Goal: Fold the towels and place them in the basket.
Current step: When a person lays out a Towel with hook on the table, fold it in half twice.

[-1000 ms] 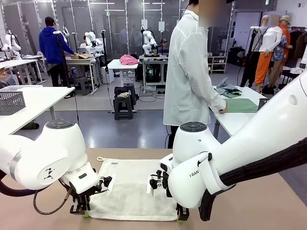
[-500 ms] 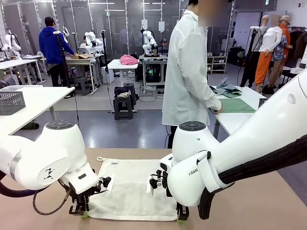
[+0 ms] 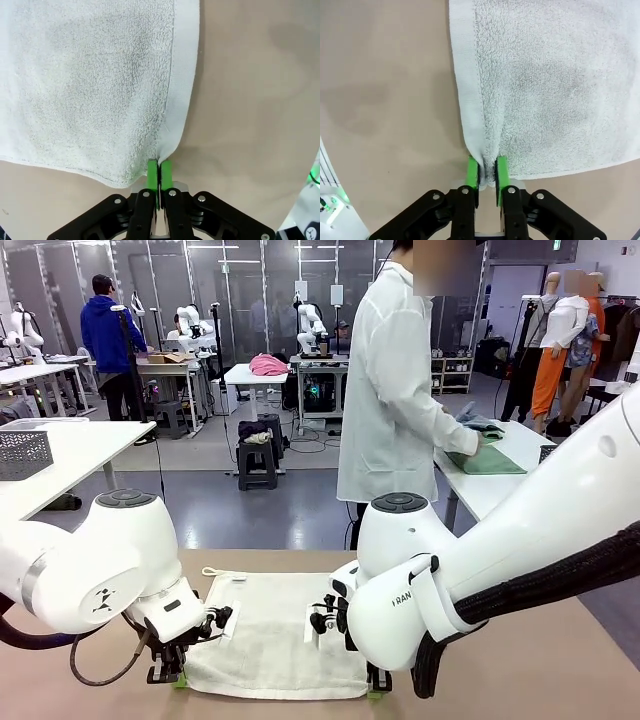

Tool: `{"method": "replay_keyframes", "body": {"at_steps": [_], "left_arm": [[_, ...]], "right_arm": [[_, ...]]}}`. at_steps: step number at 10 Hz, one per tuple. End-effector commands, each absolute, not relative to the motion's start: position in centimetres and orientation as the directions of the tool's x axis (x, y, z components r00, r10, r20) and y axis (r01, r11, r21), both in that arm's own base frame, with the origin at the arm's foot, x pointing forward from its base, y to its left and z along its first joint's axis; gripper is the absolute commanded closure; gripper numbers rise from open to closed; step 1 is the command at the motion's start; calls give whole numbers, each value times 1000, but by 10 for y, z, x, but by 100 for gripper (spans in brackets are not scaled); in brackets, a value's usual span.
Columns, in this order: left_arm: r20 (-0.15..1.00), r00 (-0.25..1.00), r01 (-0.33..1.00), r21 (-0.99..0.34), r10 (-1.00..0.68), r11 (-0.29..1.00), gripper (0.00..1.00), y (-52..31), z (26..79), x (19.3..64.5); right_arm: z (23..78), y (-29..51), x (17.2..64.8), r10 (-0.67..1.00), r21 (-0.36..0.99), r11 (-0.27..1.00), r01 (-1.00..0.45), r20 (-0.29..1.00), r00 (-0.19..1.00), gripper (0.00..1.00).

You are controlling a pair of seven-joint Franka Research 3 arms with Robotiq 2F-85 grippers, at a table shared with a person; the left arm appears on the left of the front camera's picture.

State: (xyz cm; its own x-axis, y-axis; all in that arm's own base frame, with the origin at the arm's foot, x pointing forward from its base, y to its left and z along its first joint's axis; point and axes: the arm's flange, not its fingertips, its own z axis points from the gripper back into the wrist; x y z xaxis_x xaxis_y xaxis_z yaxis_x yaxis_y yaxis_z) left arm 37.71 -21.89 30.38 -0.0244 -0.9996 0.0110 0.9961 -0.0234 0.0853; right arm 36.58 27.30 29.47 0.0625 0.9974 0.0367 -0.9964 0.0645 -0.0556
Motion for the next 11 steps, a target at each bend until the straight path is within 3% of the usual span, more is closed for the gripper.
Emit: {"method": "replay_keyframes", "body": {"at_steps": [1,11], "left_arm": [[-13,-23,996,87,-1000,-24,100,-220,303,377],[9,-36,995,89,-999,-35,100,-223,306,375]], "right_arm": [[295,279,366,997,-45,73,-996,7,73,100],[309,283,365,999,-31,43,-999,8,42,100]]}}
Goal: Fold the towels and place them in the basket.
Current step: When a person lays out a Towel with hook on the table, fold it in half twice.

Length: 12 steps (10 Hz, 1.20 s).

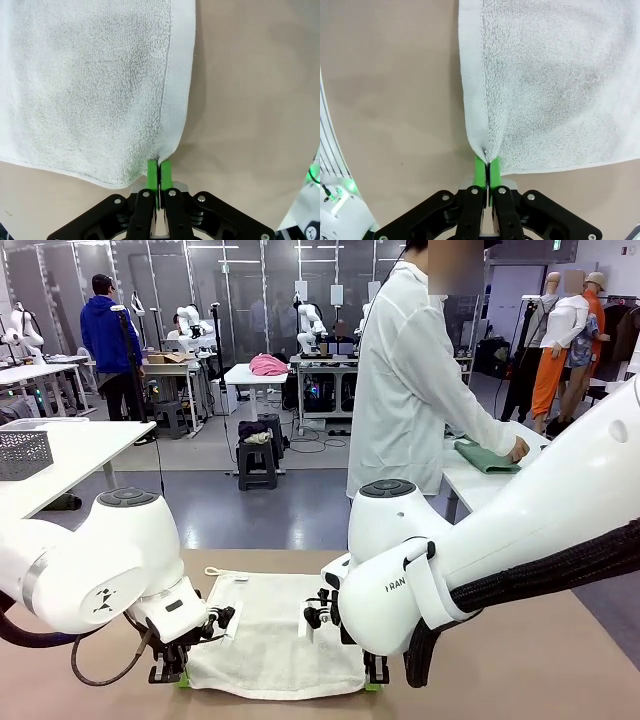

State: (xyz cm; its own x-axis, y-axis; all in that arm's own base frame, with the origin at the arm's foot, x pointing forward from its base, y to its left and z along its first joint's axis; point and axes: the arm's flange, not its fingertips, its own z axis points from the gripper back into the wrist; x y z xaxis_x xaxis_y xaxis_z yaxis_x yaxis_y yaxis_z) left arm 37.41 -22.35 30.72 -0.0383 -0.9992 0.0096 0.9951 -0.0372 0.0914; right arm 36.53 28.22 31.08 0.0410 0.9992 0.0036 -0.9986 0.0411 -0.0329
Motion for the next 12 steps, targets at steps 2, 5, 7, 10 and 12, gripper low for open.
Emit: {"method": "replay_keyframes", "body": {"at_steps": [2,5,7,10,12], "left_arm": [[24,-52,994,96,-998,-49,97,-226,323,371],[43,-48,984,174,-998,-40,97,-220,368,393],[36,-34,982,185,-999,-27,97,-219,383,413],[4,2,983,186,-1000,3,97,-218,389,438],[46,-7,981,196,-999,2,97,-217,389,427]], "right_arm": [[324,285,362,999,-63,35,-997,-5,35,96],[365,283,388,1000,-128,3,-992,-28,7,96],[381,278,411,999,-160,25,-987,-34,31,96],[390,267,436,997,-177,59,-982,-37,67,96],[394,266,428,998,-176,55,-983,-14,58,96]]}}
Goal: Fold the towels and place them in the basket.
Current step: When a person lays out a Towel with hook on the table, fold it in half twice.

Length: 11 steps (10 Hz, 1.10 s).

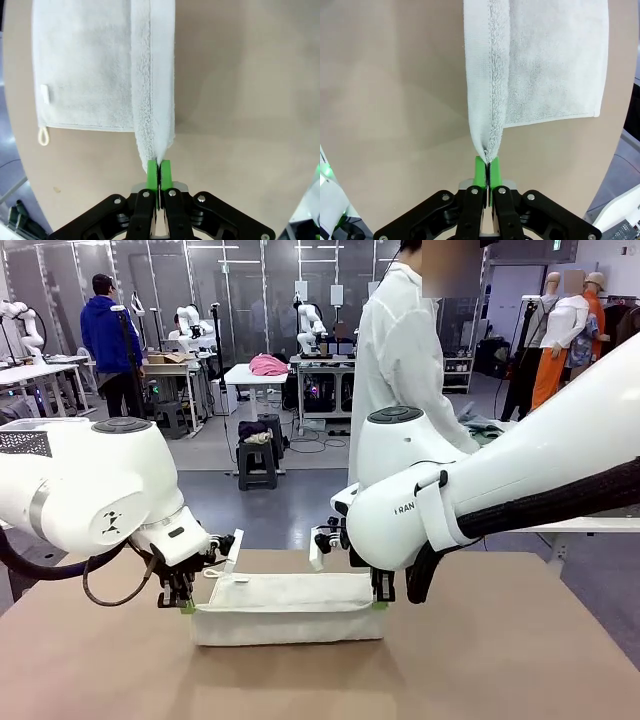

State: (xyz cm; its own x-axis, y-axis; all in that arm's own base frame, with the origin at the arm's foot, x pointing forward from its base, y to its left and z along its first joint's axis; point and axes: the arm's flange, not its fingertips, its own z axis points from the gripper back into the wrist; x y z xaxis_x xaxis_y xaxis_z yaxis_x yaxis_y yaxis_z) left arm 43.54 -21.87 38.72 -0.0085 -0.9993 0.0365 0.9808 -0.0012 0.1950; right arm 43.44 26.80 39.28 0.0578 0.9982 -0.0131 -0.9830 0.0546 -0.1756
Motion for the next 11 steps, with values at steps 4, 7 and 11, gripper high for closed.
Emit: {"method": "replay_keyframes", "body": {"at_steps": [4,7,11], "left_arm": [[37,-13,981,196,-999,-5,97,-221,388,433],[31,-54,982,181,-998,-47,97,-212,402,471],[-9,-45,986,161,-999,-46,97,-209,408,526]], "right_arm": [[393,270,433,998,-176,50,-983,-13,53,96],[397,267,476,999,-193,12,-981,42,4,96],[392,269,531,999,-195,6,-981,52,-4,96]]}}
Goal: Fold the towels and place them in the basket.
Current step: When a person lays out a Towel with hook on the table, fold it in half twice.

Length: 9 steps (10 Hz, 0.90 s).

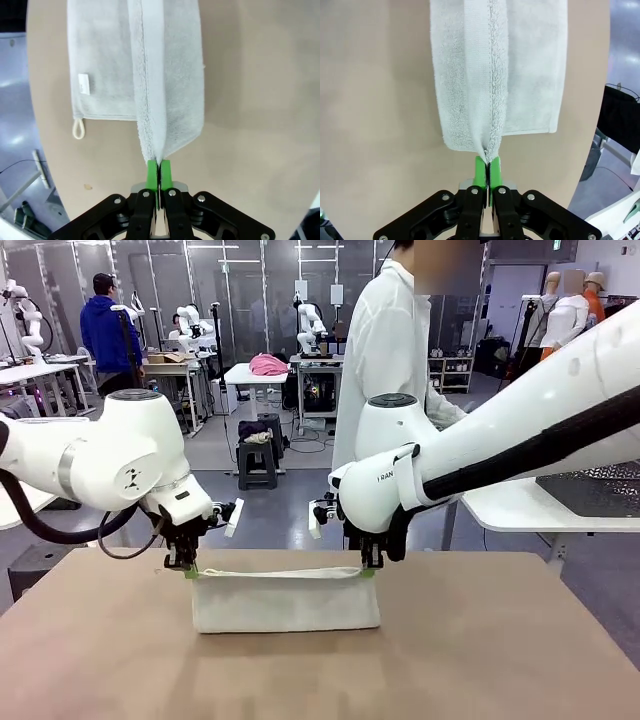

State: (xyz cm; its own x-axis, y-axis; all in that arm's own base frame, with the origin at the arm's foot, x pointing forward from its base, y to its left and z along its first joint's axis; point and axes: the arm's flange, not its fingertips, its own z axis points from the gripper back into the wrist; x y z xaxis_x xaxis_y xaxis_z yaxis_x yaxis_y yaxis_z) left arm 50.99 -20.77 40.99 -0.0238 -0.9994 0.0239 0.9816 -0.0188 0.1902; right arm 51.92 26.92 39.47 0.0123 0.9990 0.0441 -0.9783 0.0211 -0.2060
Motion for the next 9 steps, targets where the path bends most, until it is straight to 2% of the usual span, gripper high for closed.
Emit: {"method": "replay_keyframes", "body": {"at_steps": [1,6,9], "left_arm": [[-8,-55,985,163,-998,-55,97,-209,403,546],[-22,-13,981,192,-1000,-17,97,-212,381,597],[-4,-22,983,182,-1000,-22,97,-210,374,607]], "right_arm": [[389,265,548,999,-203,1,-979,41,-7,96],[371,260,588,999,-188,36,-981,40,29,96],[357,254,598,997,-183,67,-981,57,58,96]]}}
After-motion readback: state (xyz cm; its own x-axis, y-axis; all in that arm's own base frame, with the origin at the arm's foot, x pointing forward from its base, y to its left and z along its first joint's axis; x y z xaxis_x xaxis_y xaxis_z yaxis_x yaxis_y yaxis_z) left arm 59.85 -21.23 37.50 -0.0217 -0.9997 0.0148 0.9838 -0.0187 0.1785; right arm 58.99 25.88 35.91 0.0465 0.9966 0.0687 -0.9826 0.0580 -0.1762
